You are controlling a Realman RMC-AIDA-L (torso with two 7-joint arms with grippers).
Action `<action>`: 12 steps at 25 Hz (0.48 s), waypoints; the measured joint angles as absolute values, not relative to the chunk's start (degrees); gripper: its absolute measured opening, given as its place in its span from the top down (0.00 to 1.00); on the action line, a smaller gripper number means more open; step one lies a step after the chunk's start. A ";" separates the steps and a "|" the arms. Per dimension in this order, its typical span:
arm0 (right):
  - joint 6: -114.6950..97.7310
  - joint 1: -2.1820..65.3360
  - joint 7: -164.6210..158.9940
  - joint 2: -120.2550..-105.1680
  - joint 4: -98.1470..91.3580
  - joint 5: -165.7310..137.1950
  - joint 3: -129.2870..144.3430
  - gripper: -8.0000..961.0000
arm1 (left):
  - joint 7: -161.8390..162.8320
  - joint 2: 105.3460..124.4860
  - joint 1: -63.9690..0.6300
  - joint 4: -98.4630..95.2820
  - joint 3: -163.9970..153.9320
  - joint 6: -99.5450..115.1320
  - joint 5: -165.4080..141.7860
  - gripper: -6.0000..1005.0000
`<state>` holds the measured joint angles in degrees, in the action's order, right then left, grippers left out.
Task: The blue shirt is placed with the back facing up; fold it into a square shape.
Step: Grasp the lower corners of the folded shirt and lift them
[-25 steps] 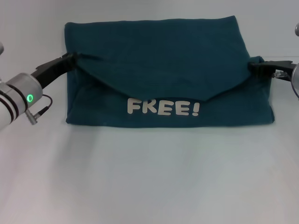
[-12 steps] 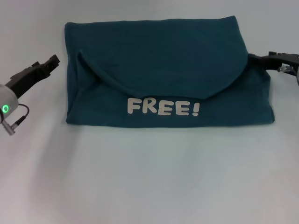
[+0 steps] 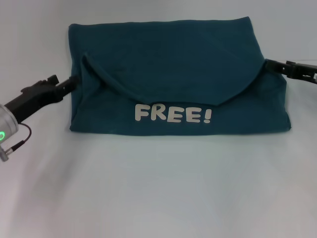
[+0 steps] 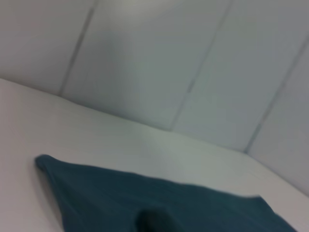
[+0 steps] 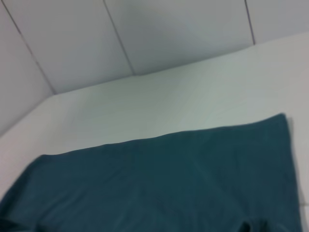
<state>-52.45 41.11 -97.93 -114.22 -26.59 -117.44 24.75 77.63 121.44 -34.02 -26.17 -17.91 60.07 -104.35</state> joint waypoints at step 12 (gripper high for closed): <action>-67.83 35.27 -108.77 -112.77 -31.73 -117.45 25.91 0.27 | 73.85 122.78 -28.61 -32.34 -26.89 61.26 -104.65 0.27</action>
